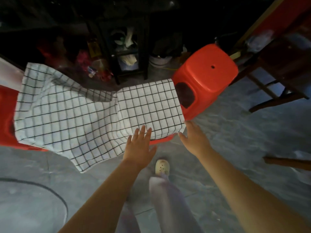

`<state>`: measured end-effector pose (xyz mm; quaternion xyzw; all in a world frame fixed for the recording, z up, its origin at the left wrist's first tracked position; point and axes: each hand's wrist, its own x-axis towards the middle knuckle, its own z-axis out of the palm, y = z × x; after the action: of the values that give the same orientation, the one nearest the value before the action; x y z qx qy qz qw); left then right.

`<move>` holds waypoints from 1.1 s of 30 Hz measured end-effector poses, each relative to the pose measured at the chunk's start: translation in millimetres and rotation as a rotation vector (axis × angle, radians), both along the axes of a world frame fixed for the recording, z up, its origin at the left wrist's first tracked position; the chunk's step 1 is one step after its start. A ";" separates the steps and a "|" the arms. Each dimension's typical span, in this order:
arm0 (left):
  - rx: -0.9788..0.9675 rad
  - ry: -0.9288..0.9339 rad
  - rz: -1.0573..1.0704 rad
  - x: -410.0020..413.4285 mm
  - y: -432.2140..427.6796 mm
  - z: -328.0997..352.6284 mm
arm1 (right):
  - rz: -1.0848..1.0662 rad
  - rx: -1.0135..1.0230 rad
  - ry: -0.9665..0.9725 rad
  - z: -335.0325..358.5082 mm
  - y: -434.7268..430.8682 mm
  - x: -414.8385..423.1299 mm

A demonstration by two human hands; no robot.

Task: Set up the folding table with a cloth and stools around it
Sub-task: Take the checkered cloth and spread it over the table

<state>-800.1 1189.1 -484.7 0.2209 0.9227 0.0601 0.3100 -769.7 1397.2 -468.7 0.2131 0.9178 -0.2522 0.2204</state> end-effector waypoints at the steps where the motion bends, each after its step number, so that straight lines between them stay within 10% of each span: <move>1: -0.021 -0.005 -0.008 -5.9 11.2 -14.5 | -0.003 -0.015 -0.006 -14.7 12.0 -9.0; 13: -0.106 0.013 -0.074 -41.0 73.1 -154.1 | -0.226 -0.145 -0.117 -169.7 74.7 -38.2; 33: -0.084 0.098 -0.060 -24.0 56.5 -186.7 | -0.257 -0.189 0.118 -193.6 73.6 -25.0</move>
<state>-824.1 1245.6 -671.4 0.2382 0.9314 0.0013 0.2751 -794.7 1470.8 -662.4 0.2920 0.8665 -0.3756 0.1511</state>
